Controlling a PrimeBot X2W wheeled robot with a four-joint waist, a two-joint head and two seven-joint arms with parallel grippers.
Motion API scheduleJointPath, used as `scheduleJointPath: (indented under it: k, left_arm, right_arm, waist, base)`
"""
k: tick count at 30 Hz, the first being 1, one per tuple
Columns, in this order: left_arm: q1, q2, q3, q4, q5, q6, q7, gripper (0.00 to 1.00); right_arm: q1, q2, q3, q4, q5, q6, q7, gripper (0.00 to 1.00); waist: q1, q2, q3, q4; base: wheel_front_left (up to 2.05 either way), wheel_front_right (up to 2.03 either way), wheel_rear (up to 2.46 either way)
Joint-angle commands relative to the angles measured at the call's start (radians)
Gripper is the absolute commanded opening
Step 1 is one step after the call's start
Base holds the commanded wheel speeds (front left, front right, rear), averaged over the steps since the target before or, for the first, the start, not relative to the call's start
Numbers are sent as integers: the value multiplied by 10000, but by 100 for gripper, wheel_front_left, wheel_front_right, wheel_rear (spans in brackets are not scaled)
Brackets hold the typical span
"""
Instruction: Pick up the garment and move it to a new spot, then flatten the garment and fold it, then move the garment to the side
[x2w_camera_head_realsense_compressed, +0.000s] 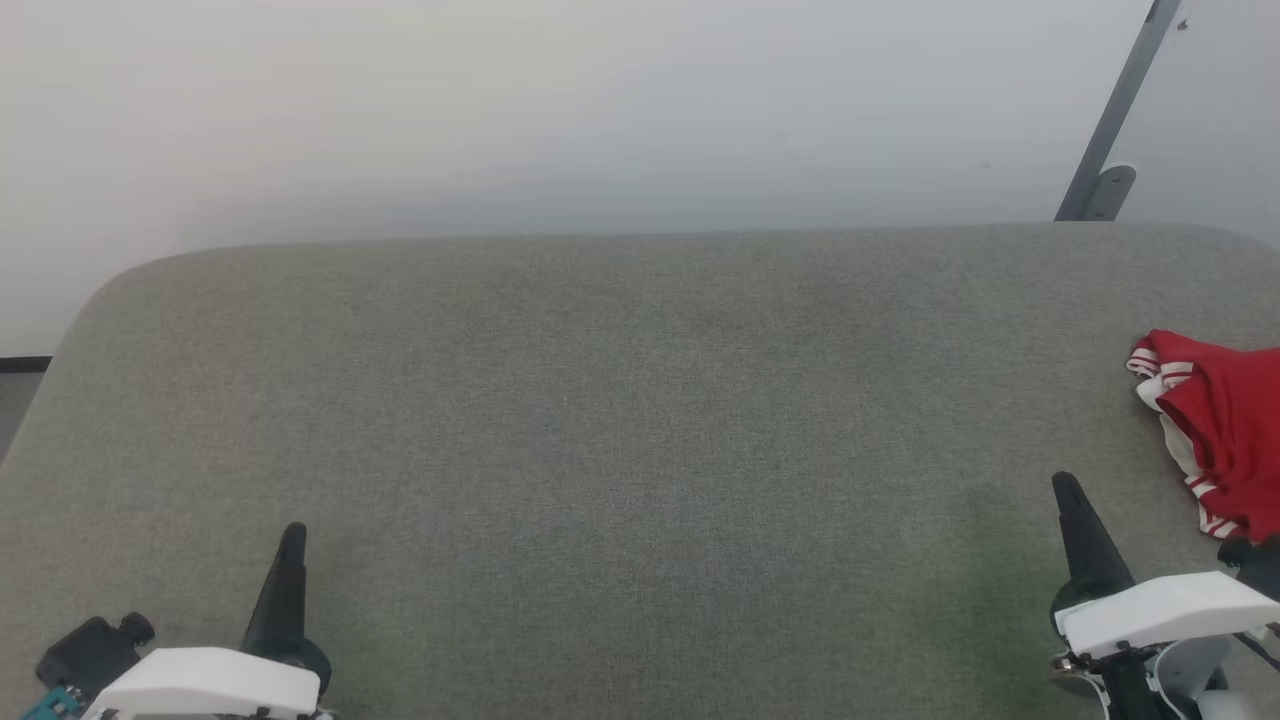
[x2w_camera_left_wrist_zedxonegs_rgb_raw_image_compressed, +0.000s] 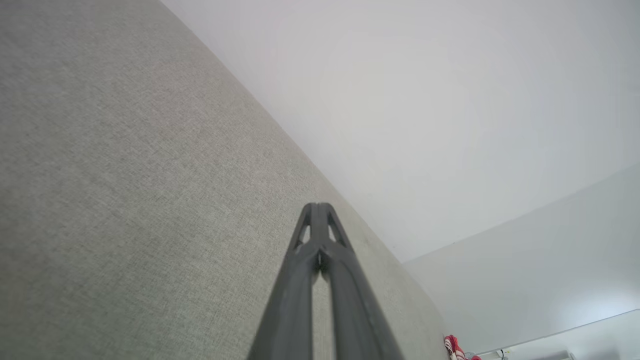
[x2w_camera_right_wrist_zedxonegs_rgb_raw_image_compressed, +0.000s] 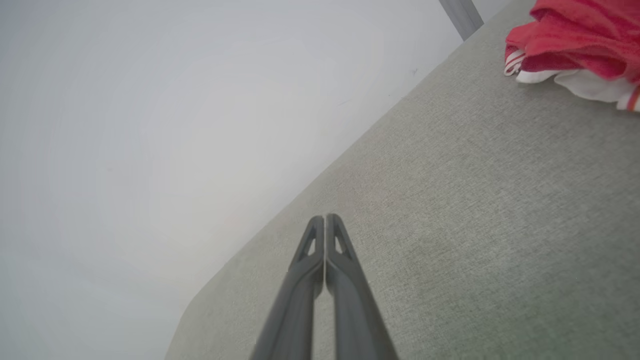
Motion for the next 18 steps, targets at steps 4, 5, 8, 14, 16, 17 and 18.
scheduleJointPath:
  k: [4, 5, 8, 14, 16, 17, 18]
  left_arm:
    - [-356, -26, 96, -58, -578, -63, 170, 0]
    - [-372, -47, 100, -51, -673, -63, 196, 0]
    - [-415, -87, 111, -39, -859, -66, 262, 0]
    - [-524, -204, 141, -4, -1349, -77, 433, 0]
    - [-540, -239, 150, 6, -1523, -81, 488, 0]
    - [-553, -254, 156, 13, -1574, -81, 513, 0]
    - [-572, -267, 161, 19, -1649, -83, 540, 0]
  right_arm:
    - [-246, 49, -84, -197, 633, -6, 146, 0]
    - [-244, 65, -93, -203, 741, -6, 177, 0]
    - [-248, 100, -113, -217, 951, -6, 233, 0]
    - [-265, 194, -172, -258, 1562, -7, 394, 0]
    - [-271, 223, -194, -272, 1755, -7, 449, 0]
    - [-274, 237, -203, -277, 1849, -7, 472, 0]
    - [-277, 252, -212, -282, 1944, -7, 503, 0]
  waist:
    - [0, 0, 5, 15]
    - [0, 0, 6, 18]
    - [0, 0, 8, 25]
    - [0, 0, 14, 44]
    - [0, 0, 16, 51]
    - [0, 0, 17, 54]
    - [0, 0, 18, 57]
  base:
    - [0, 0, 0]
    - [0, 0, 0]
    - [0, 0, 0]
    - [0, 0, 0]
    - [0, 0, 0]
    - [0, 0, 0]
    - [0, 0, 0]
